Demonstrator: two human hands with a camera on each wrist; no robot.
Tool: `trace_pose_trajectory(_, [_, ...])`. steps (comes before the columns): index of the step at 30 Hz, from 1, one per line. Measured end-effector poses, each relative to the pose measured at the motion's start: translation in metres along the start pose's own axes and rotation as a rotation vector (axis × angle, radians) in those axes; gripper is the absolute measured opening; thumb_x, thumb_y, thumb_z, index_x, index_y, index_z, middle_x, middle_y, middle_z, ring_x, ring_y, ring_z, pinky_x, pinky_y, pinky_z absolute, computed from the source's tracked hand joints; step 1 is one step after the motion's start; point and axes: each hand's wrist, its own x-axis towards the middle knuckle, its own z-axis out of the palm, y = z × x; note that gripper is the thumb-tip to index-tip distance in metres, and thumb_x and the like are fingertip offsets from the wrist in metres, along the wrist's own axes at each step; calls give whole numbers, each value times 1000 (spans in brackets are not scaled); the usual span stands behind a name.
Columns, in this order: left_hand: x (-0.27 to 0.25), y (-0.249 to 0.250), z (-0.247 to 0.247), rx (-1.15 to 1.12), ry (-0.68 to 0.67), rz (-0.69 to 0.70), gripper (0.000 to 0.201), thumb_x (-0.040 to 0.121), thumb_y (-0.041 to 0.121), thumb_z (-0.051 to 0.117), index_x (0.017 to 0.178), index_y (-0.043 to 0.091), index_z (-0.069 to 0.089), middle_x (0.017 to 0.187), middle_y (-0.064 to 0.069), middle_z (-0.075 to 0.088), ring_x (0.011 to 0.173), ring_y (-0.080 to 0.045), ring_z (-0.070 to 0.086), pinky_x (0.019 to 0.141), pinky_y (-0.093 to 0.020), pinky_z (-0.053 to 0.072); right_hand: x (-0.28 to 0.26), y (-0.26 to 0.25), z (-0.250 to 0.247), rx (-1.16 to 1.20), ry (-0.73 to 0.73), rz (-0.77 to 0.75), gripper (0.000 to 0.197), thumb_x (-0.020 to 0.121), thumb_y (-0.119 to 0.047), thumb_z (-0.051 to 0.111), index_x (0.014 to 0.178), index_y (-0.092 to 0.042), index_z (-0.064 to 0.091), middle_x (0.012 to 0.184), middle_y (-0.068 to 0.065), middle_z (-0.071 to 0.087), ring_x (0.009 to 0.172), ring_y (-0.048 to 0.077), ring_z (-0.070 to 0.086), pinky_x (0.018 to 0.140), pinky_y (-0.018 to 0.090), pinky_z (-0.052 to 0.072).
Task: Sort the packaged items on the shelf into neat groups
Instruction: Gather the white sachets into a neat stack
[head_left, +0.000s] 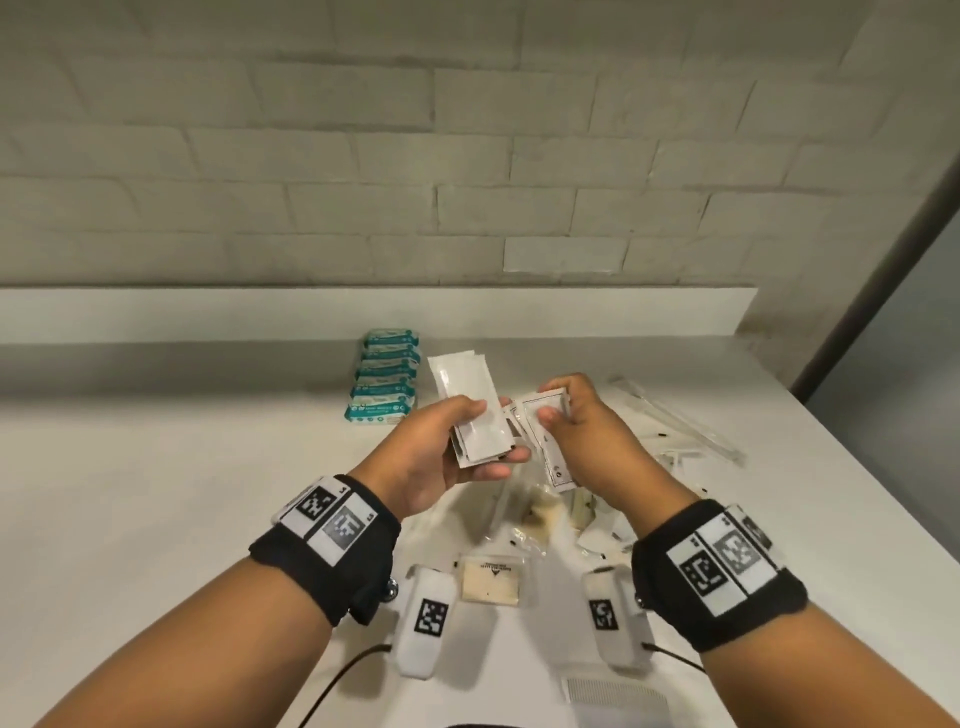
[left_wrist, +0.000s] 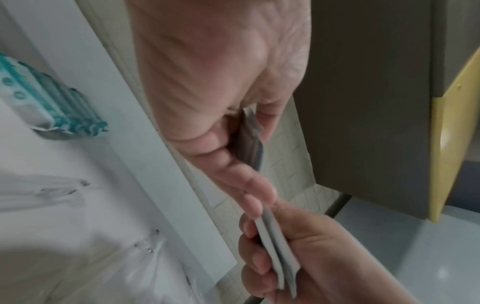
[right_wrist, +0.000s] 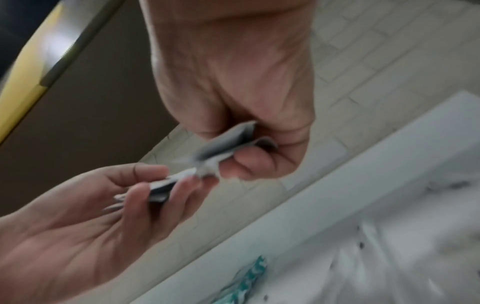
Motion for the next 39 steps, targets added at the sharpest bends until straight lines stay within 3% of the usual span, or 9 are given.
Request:
trace_pose_trajectory(4, [3,-9,1,90,77,66,17,93,12,56,108,8,64,92,-9,75,77,-25,74,64,-31,60,-3,9,19,320,44,59,39,93,-33,59,129,-23,45,114,2,66,98,17,65,84,34,53])
trace_pose_trajectory(8, [8,-14,3,124,122,104,9,91,13,61,97,14,67,87,-3,73,72,-18,72,63,-29,60,-7,11,25,644,18,133,41,87,-17,68,123,-9,49,109,10,67,84,18,68,62,26,56])
trace_pose_trajectory(14, [7,-17,-4,385,-35,19,27,88,30,64,108,12,65,94,-12,76,80,-30,72,46,-20,45,-6,10,-1,895,-102,124,27,84,-2,65,109,5,62,93,25,68,71,34,69,62,46,59])
trace_pose_trajectory(16, [7,-18,-3,409,-97,1,40,88,43,56,114,13,63,98,-14,75,81,-30,72,45,-21,48,-6,5,-6,821,-191,71,27,82,1,65,109,7,63,91,22,71,72,33,71,59,43,60])
trace_pose_trajectory(20, [12,-9,-4,235,-55,9,53,95,52,35,115,13,64,103,-18,73,73,-25,73,48,-22,53,-2,4,-13,524,61,-352,27,77,12,66,89,-11,75,87,3,63,79,12,63,71,23,53])
trace_pose_trajectory(25, [21,-3,-12,182,90,105,25,87,6,64,110,15,65,97,-7,69,82,-16,67,59,-20,53,-9,25,-20,-270,144,-744,42,74,-2,54,94,-31,76,88,-16,52,92,14,53,77,32,48])
trace_pose_trajectory(32, [29,-1,-21,180,256,323,24,86,0,63,102,18,64,86,-4,70,77,-17,69,80,-35,54,-23,31,-34,-96,24,-129,20,92,-19,62,87,-38,55,85,-11,67,72,6,64,56,23,48])
trace_pose_trajectory(35, [29,0,-20,256,254,345,25,84,0,65,100,19,66,89,-4,71,79,-17,70,78,-37,54,-21,20,-48,26,55,-78,7,94,-24,58,98,-18,58,77,0,64,56,12,56,49,25,45])
trace_pose_trajectory(39, [30,1,-13,387,223,366,25,80,6,71,100,21,68,96,-8,72,84,-20,68,69,-33,51,-16,-2,-47,146,-90,-134,11,95,-22,57,105,-17,59,93,19,69,75,38,65,73,50,54])
